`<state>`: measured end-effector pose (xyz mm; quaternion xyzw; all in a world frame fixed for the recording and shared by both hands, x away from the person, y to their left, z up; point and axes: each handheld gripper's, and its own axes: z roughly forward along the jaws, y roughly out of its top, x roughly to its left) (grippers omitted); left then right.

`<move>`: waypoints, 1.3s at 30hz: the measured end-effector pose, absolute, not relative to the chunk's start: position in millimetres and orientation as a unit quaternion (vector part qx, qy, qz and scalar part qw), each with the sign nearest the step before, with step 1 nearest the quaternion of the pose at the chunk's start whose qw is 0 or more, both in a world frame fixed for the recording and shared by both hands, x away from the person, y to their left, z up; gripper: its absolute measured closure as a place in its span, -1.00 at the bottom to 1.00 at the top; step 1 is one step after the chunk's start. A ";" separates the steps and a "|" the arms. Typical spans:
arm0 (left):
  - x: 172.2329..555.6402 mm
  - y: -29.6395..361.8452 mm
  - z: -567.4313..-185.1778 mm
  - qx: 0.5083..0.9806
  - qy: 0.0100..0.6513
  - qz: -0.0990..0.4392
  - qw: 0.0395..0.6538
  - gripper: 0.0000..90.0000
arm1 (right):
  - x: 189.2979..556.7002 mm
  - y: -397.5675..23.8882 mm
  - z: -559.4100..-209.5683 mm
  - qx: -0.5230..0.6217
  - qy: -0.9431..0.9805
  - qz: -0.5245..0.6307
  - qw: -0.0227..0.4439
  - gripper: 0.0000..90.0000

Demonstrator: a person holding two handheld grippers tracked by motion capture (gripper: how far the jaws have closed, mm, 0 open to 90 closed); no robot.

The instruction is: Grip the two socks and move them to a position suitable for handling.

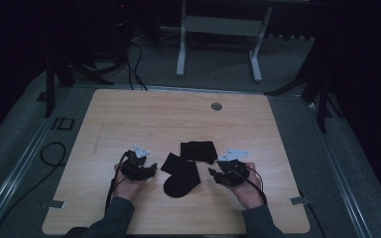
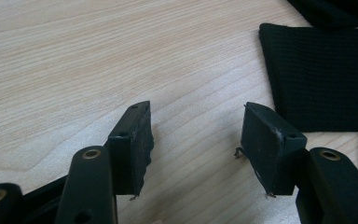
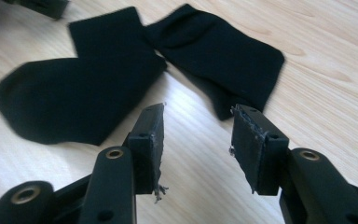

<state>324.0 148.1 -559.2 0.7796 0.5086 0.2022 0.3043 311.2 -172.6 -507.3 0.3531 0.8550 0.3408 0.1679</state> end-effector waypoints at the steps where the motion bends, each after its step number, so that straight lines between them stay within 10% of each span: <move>1: 324.0 148.1 -559.2 0.780 0.509 0.202 0.304 -0.02 | 311.2 -172.6 -507.3 0.353 0.855 0.341 0.168 0.19; 39: 322.9 146.1 -559.1 0.779 0.508 0.203 0.307 0.06 | 277.6 -64.2 -555.2 0.246 0.904 0.338 0.087 0.19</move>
